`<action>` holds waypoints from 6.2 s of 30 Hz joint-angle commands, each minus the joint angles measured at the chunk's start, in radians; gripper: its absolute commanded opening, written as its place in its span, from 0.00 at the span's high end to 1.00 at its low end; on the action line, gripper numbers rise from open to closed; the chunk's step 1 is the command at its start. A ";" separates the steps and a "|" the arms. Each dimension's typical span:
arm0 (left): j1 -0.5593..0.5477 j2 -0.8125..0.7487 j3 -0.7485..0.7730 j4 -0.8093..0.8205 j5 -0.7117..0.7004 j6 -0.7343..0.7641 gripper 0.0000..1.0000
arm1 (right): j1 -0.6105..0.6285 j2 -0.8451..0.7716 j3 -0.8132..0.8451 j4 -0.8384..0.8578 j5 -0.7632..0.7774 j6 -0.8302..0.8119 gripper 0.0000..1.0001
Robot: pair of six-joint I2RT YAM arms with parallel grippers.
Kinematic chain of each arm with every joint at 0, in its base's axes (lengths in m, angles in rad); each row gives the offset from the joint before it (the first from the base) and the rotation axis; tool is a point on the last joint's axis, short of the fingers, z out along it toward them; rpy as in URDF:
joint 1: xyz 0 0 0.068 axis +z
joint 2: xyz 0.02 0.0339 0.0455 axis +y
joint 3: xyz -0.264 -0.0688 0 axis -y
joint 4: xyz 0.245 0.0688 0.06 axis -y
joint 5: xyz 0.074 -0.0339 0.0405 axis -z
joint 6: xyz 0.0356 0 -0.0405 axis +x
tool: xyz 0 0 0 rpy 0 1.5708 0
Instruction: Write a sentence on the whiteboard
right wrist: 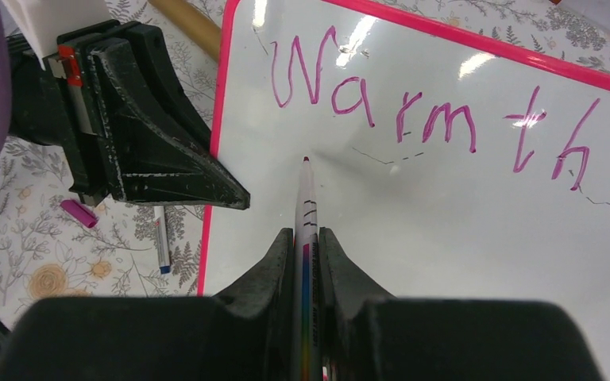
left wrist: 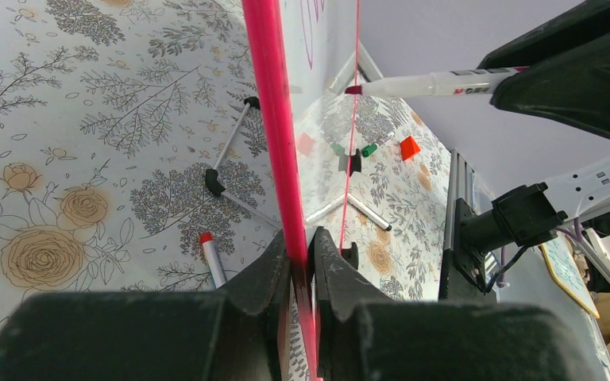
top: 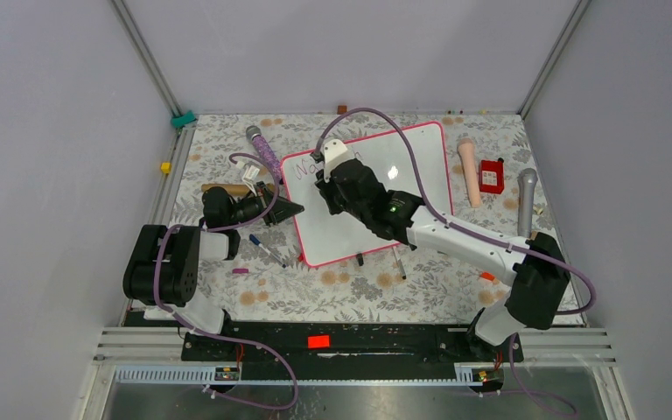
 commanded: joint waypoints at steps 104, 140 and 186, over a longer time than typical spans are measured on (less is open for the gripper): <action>0.013 0.014 -0.013 0.067 -0.089 0.106 1.00 | 0.011 -0.047 -0.072 -0.018 0.021 -0.031 1.00; 0.013 0.015 -0.012 0.065 -0.089 0.104 1.00 | -0.004 -0.042 0.028 -0.040 0.064 -0.048 1.00; 0.013 0.017 -0.012 0.063 -0.086 0.104 1.00 | -0.019 -0.018 -0.046 -0.038 0.065 -0.015 1.00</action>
